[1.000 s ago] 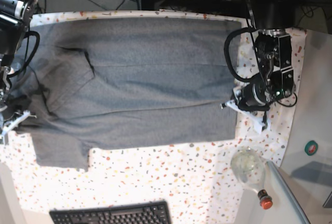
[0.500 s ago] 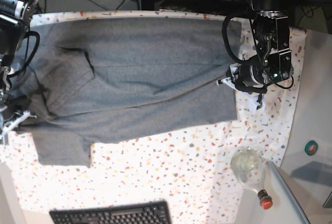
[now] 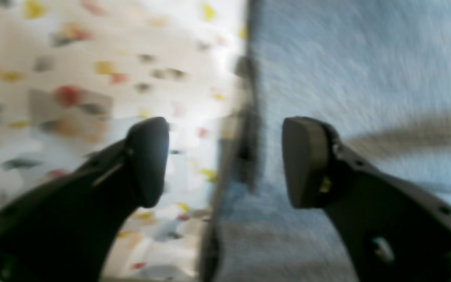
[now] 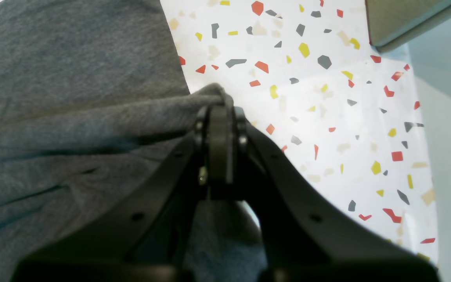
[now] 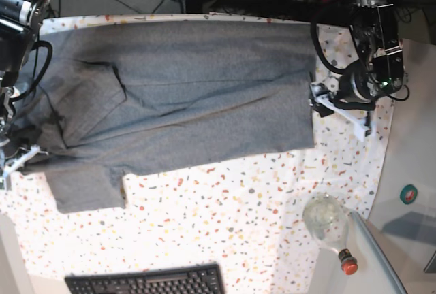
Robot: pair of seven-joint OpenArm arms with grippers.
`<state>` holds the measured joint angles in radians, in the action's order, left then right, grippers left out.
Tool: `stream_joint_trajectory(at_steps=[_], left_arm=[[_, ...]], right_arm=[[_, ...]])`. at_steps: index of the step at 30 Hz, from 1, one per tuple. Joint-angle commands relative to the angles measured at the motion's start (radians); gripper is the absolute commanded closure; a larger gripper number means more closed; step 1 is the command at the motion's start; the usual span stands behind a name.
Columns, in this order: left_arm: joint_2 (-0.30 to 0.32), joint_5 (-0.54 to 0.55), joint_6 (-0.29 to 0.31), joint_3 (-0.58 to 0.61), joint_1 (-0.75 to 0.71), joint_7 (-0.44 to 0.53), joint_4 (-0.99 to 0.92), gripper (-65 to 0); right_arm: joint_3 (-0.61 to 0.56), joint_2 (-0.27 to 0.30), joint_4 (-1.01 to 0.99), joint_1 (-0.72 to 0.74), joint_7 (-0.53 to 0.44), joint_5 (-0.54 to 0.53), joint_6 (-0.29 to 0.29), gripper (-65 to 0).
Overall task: Layout the t-shirt on the table in an organized manner, then fold the t-shirt properly
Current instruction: 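Fold the grasped side edge with the left gripper toward the t-shirt middle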
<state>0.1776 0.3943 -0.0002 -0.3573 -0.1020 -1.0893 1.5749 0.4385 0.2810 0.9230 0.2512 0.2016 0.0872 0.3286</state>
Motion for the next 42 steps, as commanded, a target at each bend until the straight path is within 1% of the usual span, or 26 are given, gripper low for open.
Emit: stream_joint_trajectory(at_steps=[1,4,6,8,10,11,17,19,21,24,33,38,42], left_arm=[[0.012,0.012,0.002,-0.024,0.041,0.018,0.012,-47.6],[0.013,0.012,0.004,-0.056,0.109,0.018,-0.064,-48.4],[0.013,0.012,0.006,-0.055,0.169,0.019,-0.153,-48.4],[0.012,0.012,0.044,-0.055,0.226,0.033,-0.250,-48.4],[0.010,0.012,0.095,-0.053,0.256,0.085,-0.325,-48.4],[0.009,0.012,0.108,-0.053,0.265,0.105,-0.357,-48.4],[-0.003,0.012,0.111,-0.053,0.299,0.222,-0.489,-48.1],[-0.005,0.010,0.111,-0.044,0.305,0.239,-0.523,-48.2],[-0.005,0.010,0.111,0.001,0.321,0.240,-0.546,-48.2],[-0.006,0.010,0.111,0.050,0.338,0.240,-0.568,-47.7],[-0.033,0.012,0.111,0.060,0.333,0.240,-0.563,-47.2],[-0.034,0.012,0.111,0.053,0.287,0.237,-0.437,-47.2],[-0.033,0.012,0.111,0.053,0.281,0.232,-0.403,-47.2]], right_arm=[[0.003,0.019,0.020,0.023,-0.024,-0.005,-0.004,0.0],[0.003,0.019,0.020,0.023,-0.024,-0.005,-0.004,0.0],[0.003,0.019,0.020,0.023,-0.024,-0.005,-0.004,0.0],[0.003,0.019,0.020,0.023,-0.024,-0.005,-0.004,0.0],[0.003,0.019,0.020,0.023,-0.024,-0.005,-0.004,0.0],[0.003,0.019,0.020,0.023,-0.024,-0.005,-0.004,0.0],[0.003,0.019,0.020,0.023,-0.024,-0.005,-0.004,0.0],[0.003,0.019,0.020,0.023,-0.024,-0.005,-0.004,0.0],[0.003,0.019,0.020,0.023,-0.024,-0.005,-0.004,0.0],[0.003,0.019,0.020,0.023,-0.024,-0.005,-0.004,0.0],[0.003,0.017,0.018,0.021,-0.024,-0.005,-0.004,0.0],[0.003,0.017,0.018,0.021,-0.024,-0.005,-0.004,0.0],[0.003,0.017,0.018,0.021,-0.024,-0.005,-0.004,0.0]])
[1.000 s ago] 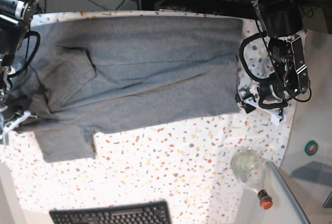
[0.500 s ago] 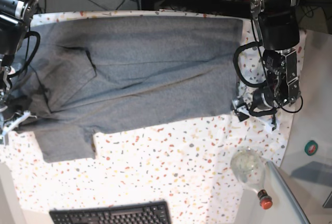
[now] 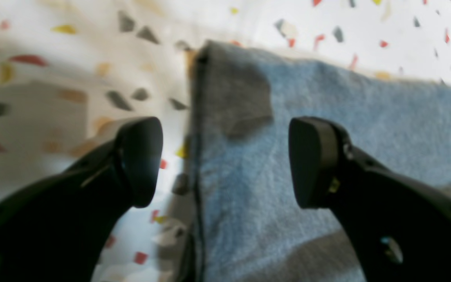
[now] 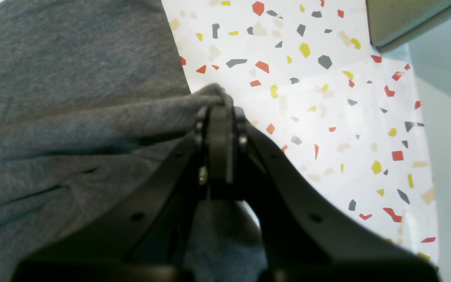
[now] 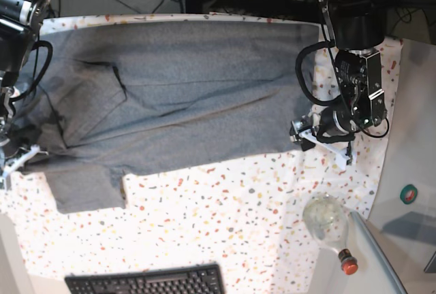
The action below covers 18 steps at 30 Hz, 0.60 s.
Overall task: Layout the t-shirt on the table in an organized manner, then fold the t-shirt properly
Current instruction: 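Fold the grasped side edge with the left gripper toward the t-shirt middle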
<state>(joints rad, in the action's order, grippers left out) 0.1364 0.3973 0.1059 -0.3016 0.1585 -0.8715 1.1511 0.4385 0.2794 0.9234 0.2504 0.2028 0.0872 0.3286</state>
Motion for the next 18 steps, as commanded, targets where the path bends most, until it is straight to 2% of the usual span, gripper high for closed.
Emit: stream_joint_trajectory(at_steps=[1,8,18], left_arm=[[0.010,0.009,0.005,-0.003,0.020,0.015,0.020,-47.2],[0.009,0.002,0.005,0.003,0.029,0.019,0.014,-47.2],[0.009,0.001,0.005,0.006,0.103,0.022,-0.121,-47.2]], right_arm=[[0.003,0.019,0.018,0.022,-0.026,-0.005,-0.004,0.0],[0.003,0.019,0.016,0.022,-0.026,-0.005,-0.004,0.0],[0.003,0.019,0.016,0.022,-0.026,-0.005,-0.004,0.0]])
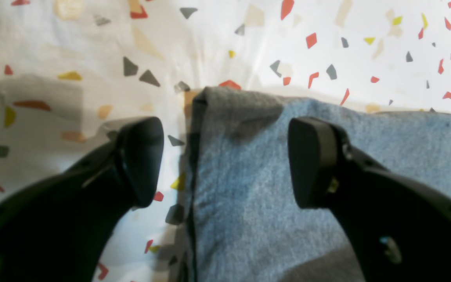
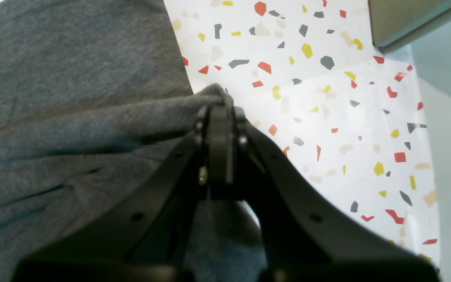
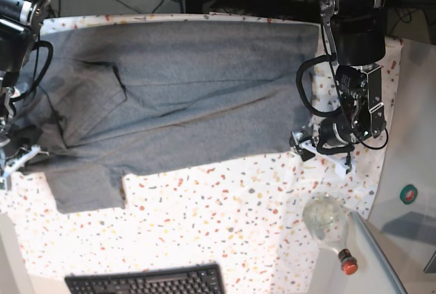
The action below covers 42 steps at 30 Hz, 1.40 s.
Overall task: Layout the t-shirt on the table in an organized manner, then fold the t-shirt properly
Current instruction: 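Fold the grasped side edge with the left gripper toward the t-shirt middle, then grasp the t-shirt hem corners with both grippers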
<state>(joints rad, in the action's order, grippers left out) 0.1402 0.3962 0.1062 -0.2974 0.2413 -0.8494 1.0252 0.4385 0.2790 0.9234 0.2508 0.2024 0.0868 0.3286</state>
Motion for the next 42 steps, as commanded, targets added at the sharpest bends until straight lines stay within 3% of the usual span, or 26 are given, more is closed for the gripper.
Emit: stream_joint_trajectory(at_steps=[1,6,8,10,14,16,19,26,33,42], left_arm=[[0.005,0.002,0.005,0.002,0.020,0.000,0.004,-47.2],[0.003,0.002,0.005,0.002,0.030,0.000,-0.003,-46.6],[0.003,0.002,0.005,0.002,0.030,0.000,-0.003,-41.3],[0.002,0.004,0.007,0.002,0.030,0.000,-0.007,-32.4],[0.002,0.007,0.008,0.002,0.045,0.011,-0.064,-7.1],[0.000,0.008,0.008,0.002,0.046,0.066,-0.087,0.0],[-0.023,0.008,0.008,0.002,0.046,0.167,-0.104,0.0],[-0.043,0.002,0.008,0.002,0.112,0.220,-0.102,0.0],[-0.044,0.002,0.008,0.002,0.206,0.220,-0.096,0.0],[-0.044,0.008,0.008,0.004,0.227,0.218,-0.095,0.0]], right_arm=[[0.003,0.019,0.016,0.022,-0.025,-0.005,-0.004,0.0],[0.003,0.019,0.015,0.022,-0.025,-0.005,-0.004,0.0],[0.003,0.019,0.013,0.022,-0.025,-0.005,-0.004,0.0],[0.003,0.019,0.013,0.022,-0.025,-0.005,-0.004,0.0],[0.003,0.019,0.010,0.022,-0.025,-0.005,-0.004,0.0],[0.003,0.019,0.010,0.022,-0.025,-0.005,-0.004,0.0],[0.003,0.019,0.010,0.023,-0.027,-0.005,-0.004,0.0],[0.003,0.019,-0.039,0.064,-0.050,-0.005,-0.004,0.0],[0.001,0.029,-0.209,0.129,-0.263,-0.005,-0.004,0.0],[0.000,0.107,-0.412,0.198,-0.518,-0.005,-0.004,0.0]])
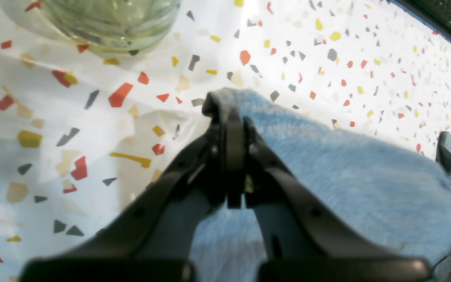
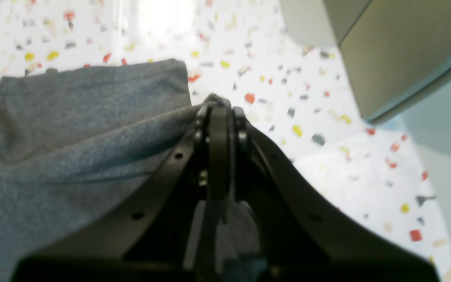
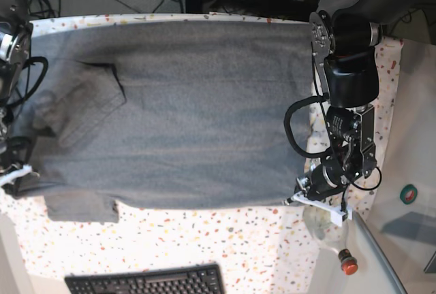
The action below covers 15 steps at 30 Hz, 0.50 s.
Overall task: Layout the t-shirt on the table in an organized manner, then fold the t-shirt properly
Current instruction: 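Grasp the t-shirt hem corners with both grippers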
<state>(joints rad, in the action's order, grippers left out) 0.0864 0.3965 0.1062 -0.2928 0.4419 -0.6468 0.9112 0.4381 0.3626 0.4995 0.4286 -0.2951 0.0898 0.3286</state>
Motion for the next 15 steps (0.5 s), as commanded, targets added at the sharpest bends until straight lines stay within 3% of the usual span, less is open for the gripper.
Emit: stream_joint_trajectory(at_steps=[1,8,15], left_arm=[[0.009,0.006,0.008,-0.001,0.027,0.015,0.019,0.0],[-0.012,0.009,0.008,-0.001,0.027,0.012,0.067,0.0],[-0.040,0.009,0.008,-0.001,-0.012,-0.097,0.197,0.0]], right_arm=[[0.000,0.029,0.006,0.020,-0.042,-0.008,-0.004,0.0],[-0.002,0.036,0.000,0.020,-0.069,-0.006,-0.003,0.0],[-0.002,0.031,0.000,0.014,-0.068,-0.006,-0.003,0.0]])
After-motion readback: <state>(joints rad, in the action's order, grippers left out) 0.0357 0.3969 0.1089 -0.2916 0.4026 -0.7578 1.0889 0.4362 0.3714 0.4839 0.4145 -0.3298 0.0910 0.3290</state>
